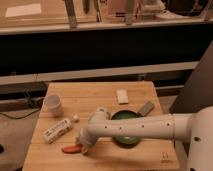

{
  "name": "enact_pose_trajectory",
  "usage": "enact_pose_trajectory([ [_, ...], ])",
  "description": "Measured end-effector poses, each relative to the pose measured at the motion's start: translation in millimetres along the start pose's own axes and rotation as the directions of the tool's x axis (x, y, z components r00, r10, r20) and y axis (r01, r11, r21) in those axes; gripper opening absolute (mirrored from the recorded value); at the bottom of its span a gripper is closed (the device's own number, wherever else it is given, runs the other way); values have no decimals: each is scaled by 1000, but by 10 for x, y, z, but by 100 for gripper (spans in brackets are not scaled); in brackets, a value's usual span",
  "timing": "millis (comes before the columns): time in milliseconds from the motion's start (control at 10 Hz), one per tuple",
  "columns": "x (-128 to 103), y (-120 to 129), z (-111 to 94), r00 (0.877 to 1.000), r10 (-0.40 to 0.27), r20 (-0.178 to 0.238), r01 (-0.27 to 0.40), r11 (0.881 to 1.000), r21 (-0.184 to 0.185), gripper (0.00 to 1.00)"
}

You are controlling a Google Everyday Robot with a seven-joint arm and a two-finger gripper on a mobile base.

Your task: Drag the pepper across the table

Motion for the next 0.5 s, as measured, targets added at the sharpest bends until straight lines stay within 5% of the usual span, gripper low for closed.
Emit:
enact_pose_trajectory([
  [200,8,12,9,1000,-3,-9,3,1000,-1,0],
  [500,25,21,-17,999,-8,-31,8,1000,4,0],
])
